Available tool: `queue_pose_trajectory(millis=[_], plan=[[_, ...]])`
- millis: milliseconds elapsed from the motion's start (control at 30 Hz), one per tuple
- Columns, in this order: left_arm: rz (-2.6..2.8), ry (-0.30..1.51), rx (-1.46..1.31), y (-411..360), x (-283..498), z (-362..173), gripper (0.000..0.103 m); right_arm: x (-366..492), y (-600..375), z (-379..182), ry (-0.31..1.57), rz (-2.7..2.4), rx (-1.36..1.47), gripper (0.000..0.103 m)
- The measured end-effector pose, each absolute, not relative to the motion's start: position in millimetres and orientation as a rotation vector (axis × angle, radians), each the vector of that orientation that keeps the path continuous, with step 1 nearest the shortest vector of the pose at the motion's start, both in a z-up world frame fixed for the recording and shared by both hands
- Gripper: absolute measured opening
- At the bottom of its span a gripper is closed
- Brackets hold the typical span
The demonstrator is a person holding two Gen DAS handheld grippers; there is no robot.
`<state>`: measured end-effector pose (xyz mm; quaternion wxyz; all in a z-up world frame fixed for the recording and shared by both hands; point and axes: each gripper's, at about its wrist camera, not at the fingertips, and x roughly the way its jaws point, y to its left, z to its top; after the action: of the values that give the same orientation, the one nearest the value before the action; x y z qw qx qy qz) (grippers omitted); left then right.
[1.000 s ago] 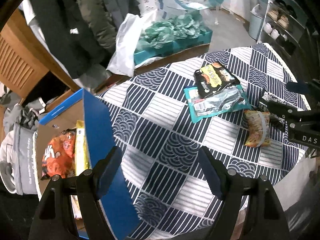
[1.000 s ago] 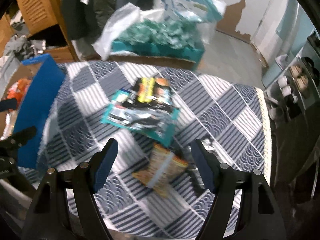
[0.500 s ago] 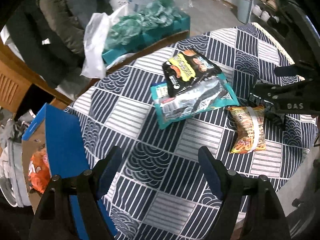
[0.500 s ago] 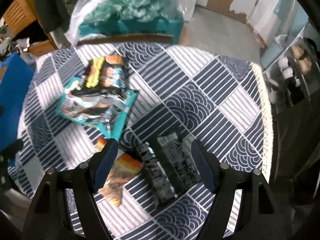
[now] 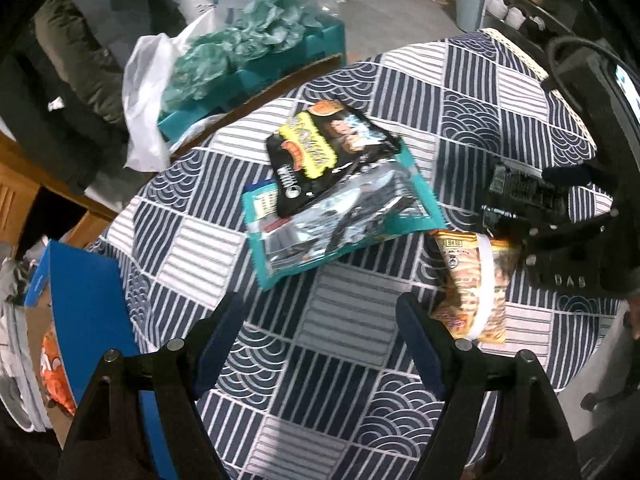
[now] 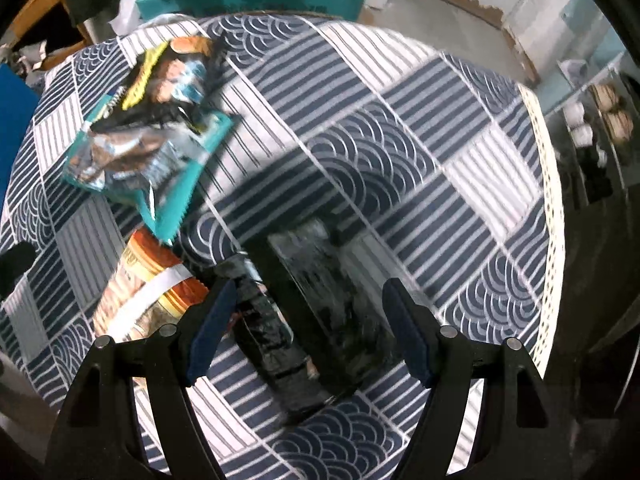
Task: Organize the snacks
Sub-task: 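Move the left tool to the tan strapped packet while the right tool approaches the black packet, then grasp the tan strapped packet with the left tool while the right tool grasps the black packet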
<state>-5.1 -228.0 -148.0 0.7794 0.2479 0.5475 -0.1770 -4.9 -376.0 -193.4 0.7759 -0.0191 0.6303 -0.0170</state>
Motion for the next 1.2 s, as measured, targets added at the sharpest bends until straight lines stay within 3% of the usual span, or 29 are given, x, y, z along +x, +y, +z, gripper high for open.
queue_pose_trajectory(millis=[400,767,1200], plan=[[-0.520,1.185,0.525,-250.6,-18.1,-147.4,0.080,-45.3,-394.7,-185.6,1.369,-0.056,0.022,0.076],[-0.705,1.077,0.606,-277.7,-41.8,-145.6,0.080,-82.8,-425.3,-178.8,1.345,-0.120,0.094,0.076],[-0.769,1.132,0.741,-312.9,-53.3,-187.1,0.080,-87.1,-429.1,-172.0,1.330,-0.134,0.066,0.076]])
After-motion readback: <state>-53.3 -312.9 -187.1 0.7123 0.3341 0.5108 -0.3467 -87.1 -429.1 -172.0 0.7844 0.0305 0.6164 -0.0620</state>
